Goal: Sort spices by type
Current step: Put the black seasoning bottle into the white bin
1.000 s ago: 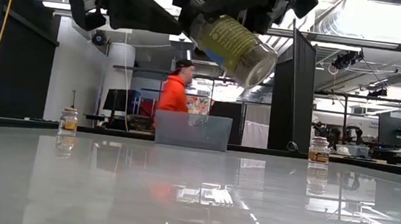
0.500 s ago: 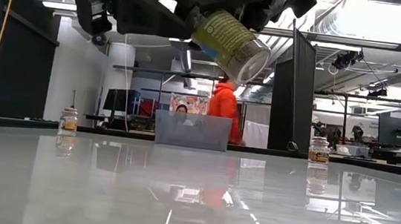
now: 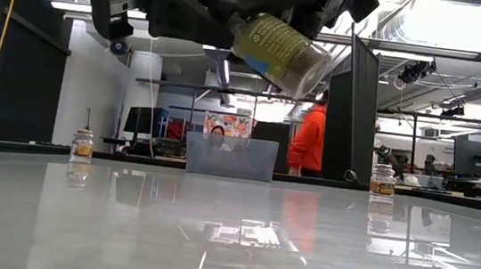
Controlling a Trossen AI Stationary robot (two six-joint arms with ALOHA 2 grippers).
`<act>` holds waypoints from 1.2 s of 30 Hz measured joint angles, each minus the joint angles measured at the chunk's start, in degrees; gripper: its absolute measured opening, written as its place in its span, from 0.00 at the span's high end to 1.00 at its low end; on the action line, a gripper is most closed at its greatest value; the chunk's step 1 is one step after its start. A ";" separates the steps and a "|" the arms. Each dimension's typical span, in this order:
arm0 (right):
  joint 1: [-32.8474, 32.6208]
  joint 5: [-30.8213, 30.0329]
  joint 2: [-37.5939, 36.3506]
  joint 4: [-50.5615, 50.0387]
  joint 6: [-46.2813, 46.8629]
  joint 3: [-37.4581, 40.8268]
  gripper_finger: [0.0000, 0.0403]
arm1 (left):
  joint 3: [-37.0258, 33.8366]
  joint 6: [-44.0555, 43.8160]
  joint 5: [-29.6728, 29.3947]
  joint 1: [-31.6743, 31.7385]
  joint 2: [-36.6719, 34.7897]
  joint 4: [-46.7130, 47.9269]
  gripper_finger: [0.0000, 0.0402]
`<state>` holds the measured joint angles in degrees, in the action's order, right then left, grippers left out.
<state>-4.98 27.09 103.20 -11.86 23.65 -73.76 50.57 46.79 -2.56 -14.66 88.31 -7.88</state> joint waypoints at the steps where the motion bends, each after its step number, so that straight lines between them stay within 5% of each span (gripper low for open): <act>1: 0.09 -0.04 0.00 0.05 1.49 0.00 0.50 | 0.00 -0.46 -0.59 0.00 -0.20 0.56 0.58; 7: 1.64 -0.39 -1.31 0.11 8.97 -0.02 0.15 | 0.00 -5.25 -5.33 0.02 -2.16 8.21 0.58; 10: 2.79 0.11 -3.18 -1.88 9.97 -0.09 0.08 | -0.07 -9.94 -7.41 0.05 -3.43 13.60 0.58; 14: 5.26 -0.53 -6.96 -8.32 7.43 -0.10 0.07 | -0.09 -17.95 -8.77 0.06 -5.90 24.11 0.58; 18: 7.53 -7.44 -10.73 -16.66 2.42 -0.11 0.07 | 1.63 -31.92 -9.51 -1.06 -11.49 41.30 0.59; 23: 8.76 -16.20 -12.87 -20.09 -1.98 -0.11 0.06 | 14.64 -53.53 -9.77 -3.19 -15.58 65.01 0.59; 29: 9.45 -19.32 -12.63 -20.45 -5.31 -0.09 0.06 | 31.96 -77.76 -6.71 -5.18 -11.84 85.69 0.59; 36: 10.28 -23.41 -12.48 -23.97 -5.74 -0.02 0.06 | 32.38 -95.09 0.44 -14.43 -7.50 97.67 0.59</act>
<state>5.30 3.68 90.72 -35.83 17.91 -73.78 82.95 -48.30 -2.13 -29.08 80.82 89.79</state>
